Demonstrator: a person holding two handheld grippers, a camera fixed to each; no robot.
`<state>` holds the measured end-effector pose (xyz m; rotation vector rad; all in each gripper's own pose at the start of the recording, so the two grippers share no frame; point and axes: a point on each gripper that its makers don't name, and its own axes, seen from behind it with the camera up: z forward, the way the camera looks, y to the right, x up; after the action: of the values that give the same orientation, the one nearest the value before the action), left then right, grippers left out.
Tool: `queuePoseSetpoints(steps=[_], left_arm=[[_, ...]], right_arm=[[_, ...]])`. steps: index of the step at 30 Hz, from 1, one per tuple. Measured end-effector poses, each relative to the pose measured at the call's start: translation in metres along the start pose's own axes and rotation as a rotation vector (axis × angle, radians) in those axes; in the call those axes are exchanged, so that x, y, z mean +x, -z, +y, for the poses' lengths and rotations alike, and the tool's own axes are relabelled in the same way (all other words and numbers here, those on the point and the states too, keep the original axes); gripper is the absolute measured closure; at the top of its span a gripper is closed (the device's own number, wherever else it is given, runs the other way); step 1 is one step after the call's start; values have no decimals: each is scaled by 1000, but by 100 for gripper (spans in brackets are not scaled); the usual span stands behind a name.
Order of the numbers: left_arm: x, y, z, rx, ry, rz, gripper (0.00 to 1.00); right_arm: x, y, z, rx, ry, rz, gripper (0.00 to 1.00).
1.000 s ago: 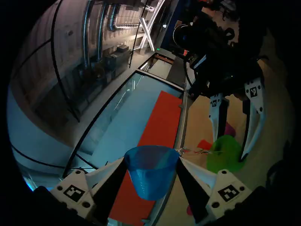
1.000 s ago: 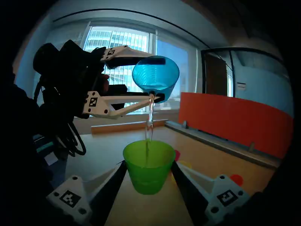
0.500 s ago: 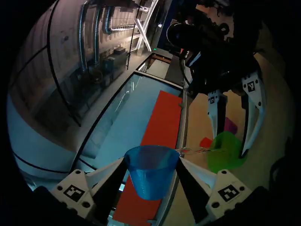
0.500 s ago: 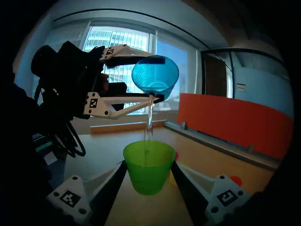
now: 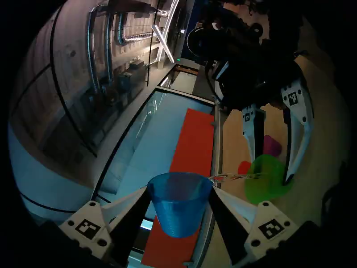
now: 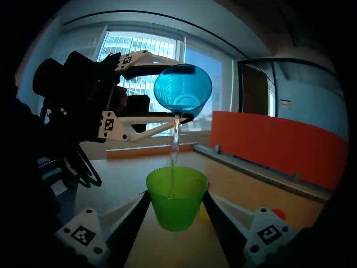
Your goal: Pour water
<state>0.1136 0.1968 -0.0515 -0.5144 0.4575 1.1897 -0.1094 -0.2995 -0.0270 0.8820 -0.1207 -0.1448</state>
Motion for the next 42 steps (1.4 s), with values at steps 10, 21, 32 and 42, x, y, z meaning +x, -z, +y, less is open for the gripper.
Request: queuePoseSetpoints(steps=[10, 21, 32, 42], left_arm=[[-2, -2, 3, 1, -15, 0, 13], [4, 1, 2, 2, -48, 6, 13], [3, -1, 3, 2, -59, 4, 13], [5, -1, 7, -1, -80, 9, 13]], right_arm=[[-2, 0, 1, -4, 3, -2, 11], [0, 0, 0, -2, 6, 1, 11], [-1, 2, -1, -3, 13, 1, 12], [1, 3, 0, -7, 12, 9, 13]])
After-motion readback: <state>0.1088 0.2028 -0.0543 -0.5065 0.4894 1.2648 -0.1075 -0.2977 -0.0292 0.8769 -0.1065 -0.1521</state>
